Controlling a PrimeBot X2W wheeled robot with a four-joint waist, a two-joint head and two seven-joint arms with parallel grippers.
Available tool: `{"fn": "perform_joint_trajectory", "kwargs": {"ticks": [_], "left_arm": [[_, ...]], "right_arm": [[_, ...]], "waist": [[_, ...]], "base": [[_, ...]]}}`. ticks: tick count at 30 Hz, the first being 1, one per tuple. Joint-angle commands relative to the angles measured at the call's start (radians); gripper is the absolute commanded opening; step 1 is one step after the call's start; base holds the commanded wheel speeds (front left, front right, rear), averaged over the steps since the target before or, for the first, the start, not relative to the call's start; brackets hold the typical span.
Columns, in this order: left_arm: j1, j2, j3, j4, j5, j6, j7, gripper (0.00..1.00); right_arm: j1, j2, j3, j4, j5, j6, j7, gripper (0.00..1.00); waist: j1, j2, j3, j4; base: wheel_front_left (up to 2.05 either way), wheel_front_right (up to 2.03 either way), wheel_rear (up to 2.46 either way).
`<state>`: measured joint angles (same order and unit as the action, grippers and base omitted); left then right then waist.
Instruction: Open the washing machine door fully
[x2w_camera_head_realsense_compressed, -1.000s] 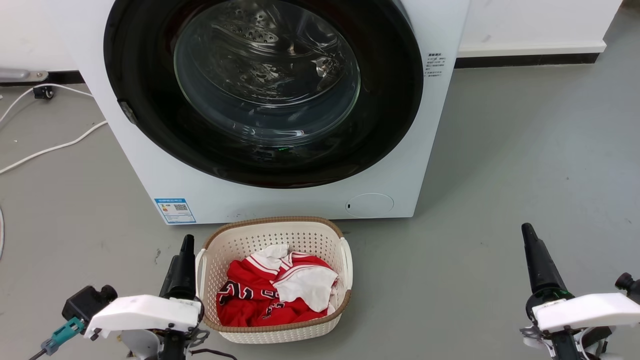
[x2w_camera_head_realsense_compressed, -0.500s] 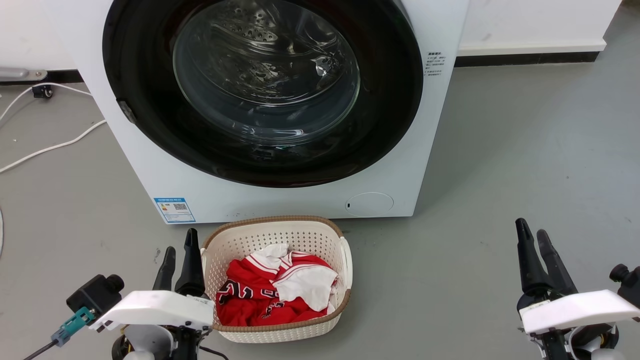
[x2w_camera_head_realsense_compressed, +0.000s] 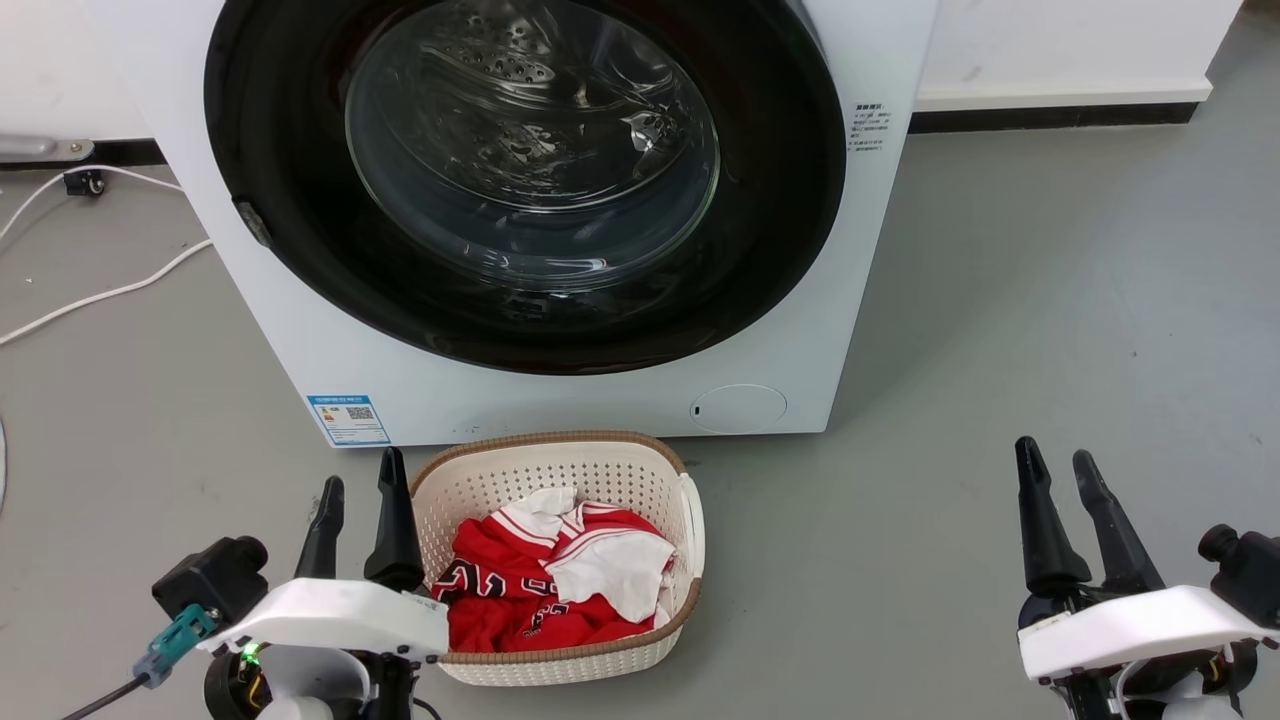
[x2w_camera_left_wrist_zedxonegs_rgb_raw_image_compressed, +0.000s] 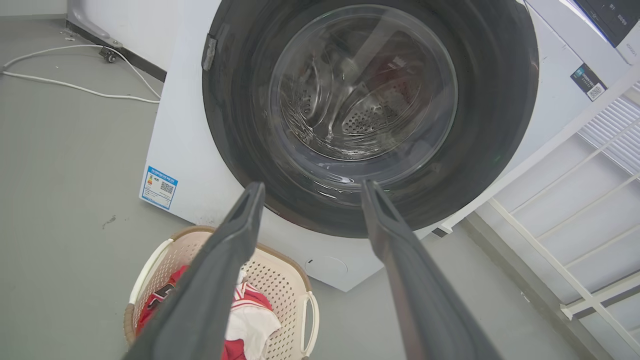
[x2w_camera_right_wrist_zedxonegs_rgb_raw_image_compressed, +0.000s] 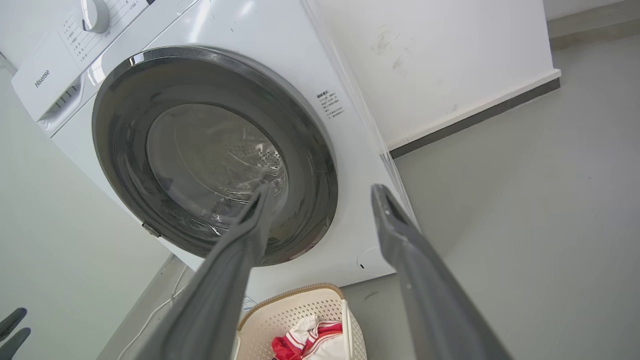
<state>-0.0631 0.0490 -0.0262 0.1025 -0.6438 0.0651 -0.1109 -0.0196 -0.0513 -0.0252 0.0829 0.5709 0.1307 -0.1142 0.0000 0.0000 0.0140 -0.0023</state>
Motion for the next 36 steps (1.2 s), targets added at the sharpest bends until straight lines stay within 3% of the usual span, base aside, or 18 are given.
{"fn": "perform_joint_trajectory", "kwargs": {"ticks": [1,36], "left_arm": [[0.001,0.006,-0.006,-0.017,0.041,0.008,-0.013,1.00],[0.020,0.009,-0.058,-0.007,0.392,0.048,-0.099,1.00]], "right_arm": [[-0.001,-0.001,0.004,-0.019,-0.040,0.000,-0.011,1.00],[0.037,0.001,0.019,-0.058,-0.372,0.000,-0.098,1.00]], "waist": [[0.0000,0.0000,-0.001,0.000],[0.0000,0.0000,-0.005,0.001]], "base": [[0.00,0.00,0.00],[0.00,0.00,0.00]]}}
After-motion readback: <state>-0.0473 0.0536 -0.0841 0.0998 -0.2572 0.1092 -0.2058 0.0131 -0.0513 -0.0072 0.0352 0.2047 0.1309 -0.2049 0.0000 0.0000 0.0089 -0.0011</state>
